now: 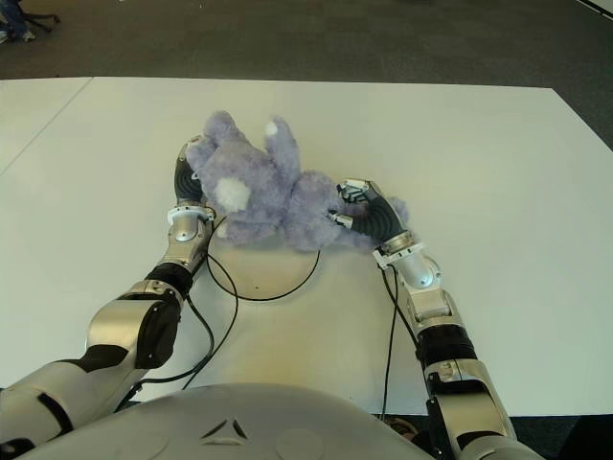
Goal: Put the doll into the plate.
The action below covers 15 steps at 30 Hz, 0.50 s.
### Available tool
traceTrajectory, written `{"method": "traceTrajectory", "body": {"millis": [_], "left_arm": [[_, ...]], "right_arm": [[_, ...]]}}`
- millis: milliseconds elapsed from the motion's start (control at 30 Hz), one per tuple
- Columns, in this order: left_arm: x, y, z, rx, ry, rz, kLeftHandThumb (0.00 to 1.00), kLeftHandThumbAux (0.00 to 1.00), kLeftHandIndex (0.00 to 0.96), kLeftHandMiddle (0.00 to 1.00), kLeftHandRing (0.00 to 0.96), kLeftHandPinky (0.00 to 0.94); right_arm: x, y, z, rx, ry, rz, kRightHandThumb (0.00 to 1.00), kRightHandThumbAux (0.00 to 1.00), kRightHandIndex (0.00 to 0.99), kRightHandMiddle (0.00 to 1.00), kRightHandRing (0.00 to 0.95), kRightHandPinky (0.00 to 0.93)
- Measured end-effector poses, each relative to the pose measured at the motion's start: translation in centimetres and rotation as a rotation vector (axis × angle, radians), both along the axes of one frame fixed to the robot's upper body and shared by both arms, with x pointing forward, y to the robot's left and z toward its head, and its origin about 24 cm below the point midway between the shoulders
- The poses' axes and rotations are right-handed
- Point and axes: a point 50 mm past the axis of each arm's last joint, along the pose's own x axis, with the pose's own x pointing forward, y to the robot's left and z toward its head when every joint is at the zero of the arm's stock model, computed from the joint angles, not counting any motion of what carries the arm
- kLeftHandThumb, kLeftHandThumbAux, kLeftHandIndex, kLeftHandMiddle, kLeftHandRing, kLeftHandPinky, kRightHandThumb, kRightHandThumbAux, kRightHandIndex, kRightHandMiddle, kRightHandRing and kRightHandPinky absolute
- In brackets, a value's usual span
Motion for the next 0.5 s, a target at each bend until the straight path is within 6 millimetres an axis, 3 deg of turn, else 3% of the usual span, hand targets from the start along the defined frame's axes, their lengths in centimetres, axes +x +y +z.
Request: {"method": "traceTrajectory", "body": {"millis": [500], "left_arm": [[0.0, -0.02, 0.0, 0.0, 0.0, -0.001, 0.0, 0.582, 0.163, 0.353, 0.347, 0.297]], "right_arm": [[0.77, -0.39, -0.26, -0.002, 0.021, -0.038, 0.696, 0.722, 0.437, 0.87, 0.867, 0.841]]}}
